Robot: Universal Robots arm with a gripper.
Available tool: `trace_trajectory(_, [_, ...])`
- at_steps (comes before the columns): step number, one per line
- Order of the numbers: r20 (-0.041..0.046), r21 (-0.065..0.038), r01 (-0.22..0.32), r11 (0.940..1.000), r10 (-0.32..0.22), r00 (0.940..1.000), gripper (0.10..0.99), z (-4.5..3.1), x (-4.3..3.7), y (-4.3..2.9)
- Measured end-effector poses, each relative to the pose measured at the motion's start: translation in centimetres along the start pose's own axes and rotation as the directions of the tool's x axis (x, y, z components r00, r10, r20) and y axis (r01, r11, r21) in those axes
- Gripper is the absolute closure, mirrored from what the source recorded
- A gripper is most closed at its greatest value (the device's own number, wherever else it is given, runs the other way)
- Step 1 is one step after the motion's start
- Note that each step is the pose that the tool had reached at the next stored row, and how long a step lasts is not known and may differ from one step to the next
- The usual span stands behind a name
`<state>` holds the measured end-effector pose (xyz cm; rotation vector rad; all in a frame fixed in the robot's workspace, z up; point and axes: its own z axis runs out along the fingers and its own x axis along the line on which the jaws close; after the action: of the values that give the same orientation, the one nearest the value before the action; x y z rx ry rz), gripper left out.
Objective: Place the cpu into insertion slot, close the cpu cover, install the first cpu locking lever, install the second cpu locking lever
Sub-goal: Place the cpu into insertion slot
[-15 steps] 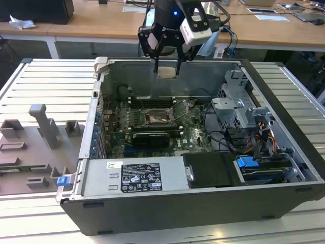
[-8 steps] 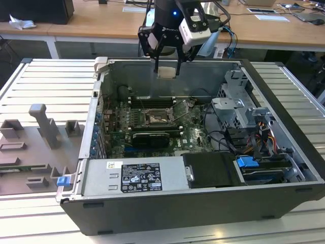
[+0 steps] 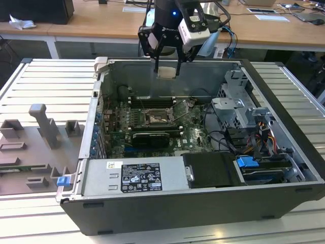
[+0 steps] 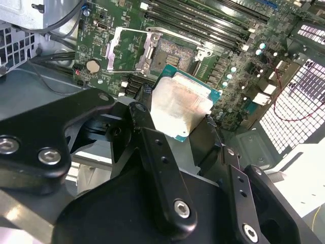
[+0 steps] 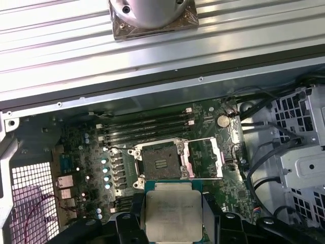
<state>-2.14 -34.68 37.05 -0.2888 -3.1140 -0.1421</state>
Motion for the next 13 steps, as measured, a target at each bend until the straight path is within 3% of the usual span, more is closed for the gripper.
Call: trace_trajectory(13, [0.0033, -0.001, -0.037, 0.9993, 0.037, 0.9993, 0.549, 0.02, 0.0, 0.0])
